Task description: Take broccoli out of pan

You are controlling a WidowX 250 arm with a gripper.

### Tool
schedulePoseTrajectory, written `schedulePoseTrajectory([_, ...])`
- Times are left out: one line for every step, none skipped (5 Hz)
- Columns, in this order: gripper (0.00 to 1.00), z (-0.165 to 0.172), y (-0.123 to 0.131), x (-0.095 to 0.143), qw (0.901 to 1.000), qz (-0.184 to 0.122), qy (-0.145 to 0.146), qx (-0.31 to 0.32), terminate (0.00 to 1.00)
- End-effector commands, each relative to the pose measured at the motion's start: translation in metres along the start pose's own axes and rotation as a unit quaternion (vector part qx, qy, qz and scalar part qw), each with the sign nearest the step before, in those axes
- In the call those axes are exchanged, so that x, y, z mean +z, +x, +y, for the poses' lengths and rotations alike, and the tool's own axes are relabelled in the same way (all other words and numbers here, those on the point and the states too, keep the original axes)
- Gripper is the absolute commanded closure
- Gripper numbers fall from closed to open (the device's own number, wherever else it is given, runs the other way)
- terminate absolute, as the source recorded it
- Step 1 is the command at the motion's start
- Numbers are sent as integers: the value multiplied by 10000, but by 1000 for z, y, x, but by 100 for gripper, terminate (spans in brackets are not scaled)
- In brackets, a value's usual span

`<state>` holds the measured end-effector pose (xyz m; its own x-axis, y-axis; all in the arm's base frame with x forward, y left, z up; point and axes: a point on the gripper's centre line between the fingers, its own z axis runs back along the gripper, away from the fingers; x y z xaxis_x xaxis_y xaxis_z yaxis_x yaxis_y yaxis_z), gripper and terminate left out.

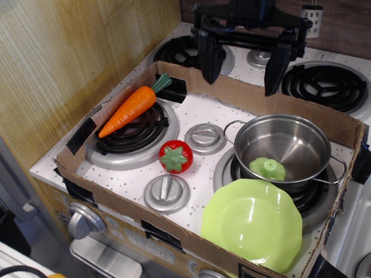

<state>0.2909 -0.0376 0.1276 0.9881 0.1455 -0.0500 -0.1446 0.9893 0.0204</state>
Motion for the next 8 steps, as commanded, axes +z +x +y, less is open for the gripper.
schedulePoseTrajectory([0, -28, -2, -26, 9971, -503, -493, -276, 0])
schedulePoseTrajectory([0, -52, -3, -47, 9937, -860, -312, -651, 0])
schedulePoseTrajectory([0, -65, -6, -57, 9897, -1141, -129, -857, 0])
schedulePoseTrajectory([0, -65, -9, -60, 9895, -1162, -51, -854, 0])
schedulePoseTrajectory([0, -60, -9, -64, 9895, -1148, 12, -876, 0])
schedulePoseTrajectory([0, -49, -7, -59, 9890, -1153, 196, -906, 0])
schedulePoseTrajectory([0, -38, -7, -56, 9891, -1151, 303, -869, 0])
schedulePoseTrajectory([0, -32, -11, -64, 9899, -1174, 190, -778, 0])
